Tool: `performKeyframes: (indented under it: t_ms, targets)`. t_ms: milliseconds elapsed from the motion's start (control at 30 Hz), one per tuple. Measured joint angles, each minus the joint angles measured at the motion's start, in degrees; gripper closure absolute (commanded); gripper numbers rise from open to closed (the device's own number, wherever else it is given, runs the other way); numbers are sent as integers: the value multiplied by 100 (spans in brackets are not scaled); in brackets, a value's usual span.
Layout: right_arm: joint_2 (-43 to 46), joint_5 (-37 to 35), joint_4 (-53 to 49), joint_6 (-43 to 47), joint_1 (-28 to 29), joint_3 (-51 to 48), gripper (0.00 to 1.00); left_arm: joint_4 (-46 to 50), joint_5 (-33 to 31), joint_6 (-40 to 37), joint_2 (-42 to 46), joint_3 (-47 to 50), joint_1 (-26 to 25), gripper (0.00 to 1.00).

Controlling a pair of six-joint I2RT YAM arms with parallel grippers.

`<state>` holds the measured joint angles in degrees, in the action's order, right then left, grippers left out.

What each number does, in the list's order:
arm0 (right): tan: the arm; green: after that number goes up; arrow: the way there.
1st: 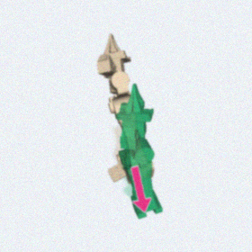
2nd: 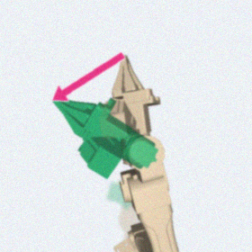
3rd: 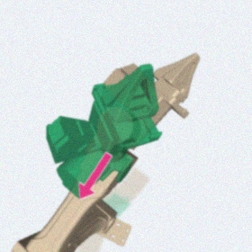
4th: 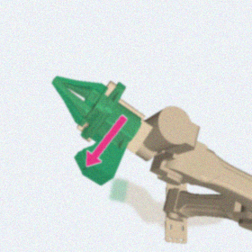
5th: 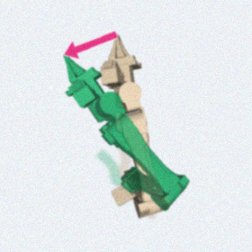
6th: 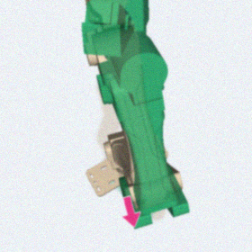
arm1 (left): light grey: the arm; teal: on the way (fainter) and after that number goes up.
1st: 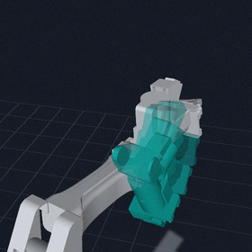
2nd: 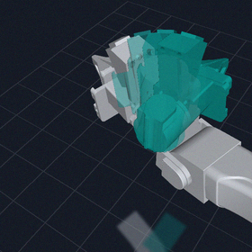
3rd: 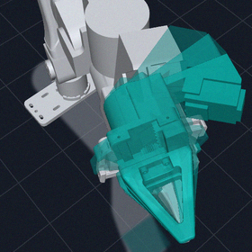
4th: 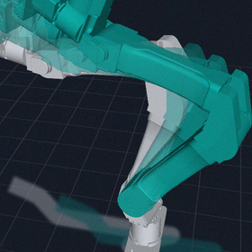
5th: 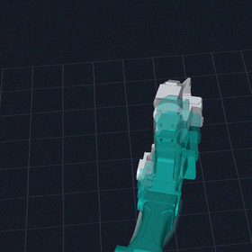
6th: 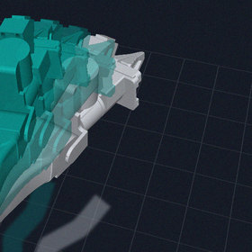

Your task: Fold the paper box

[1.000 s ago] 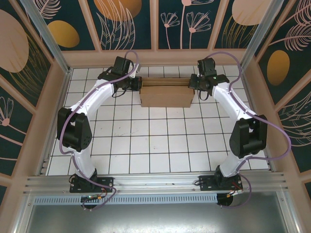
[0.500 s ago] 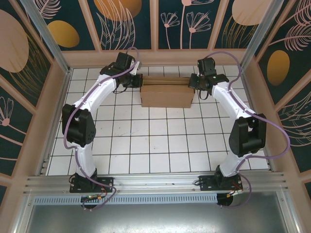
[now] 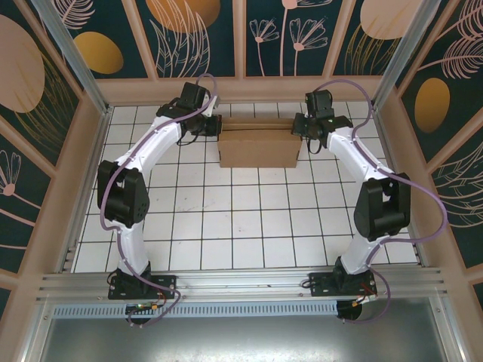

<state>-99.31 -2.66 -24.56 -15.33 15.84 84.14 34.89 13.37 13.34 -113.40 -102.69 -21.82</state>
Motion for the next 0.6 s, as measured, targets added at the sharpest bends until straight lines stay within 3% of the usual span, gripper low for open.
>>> performKeyframes:
  t_ms: [300, 467, 600]
  targets:
    - [-31, -55, 494, 136, 0, -210, 100, -229, -76, -20, -105, 2, 17, 98]
    - [7, -52, 951, 267, 0, -479, 100, -299, -94, -57, -111, 68, 15, 78]
    - [74, -50, 1235, 343, 0, -682, 100, -415, -2, 0, -114, 118, -15, 69]
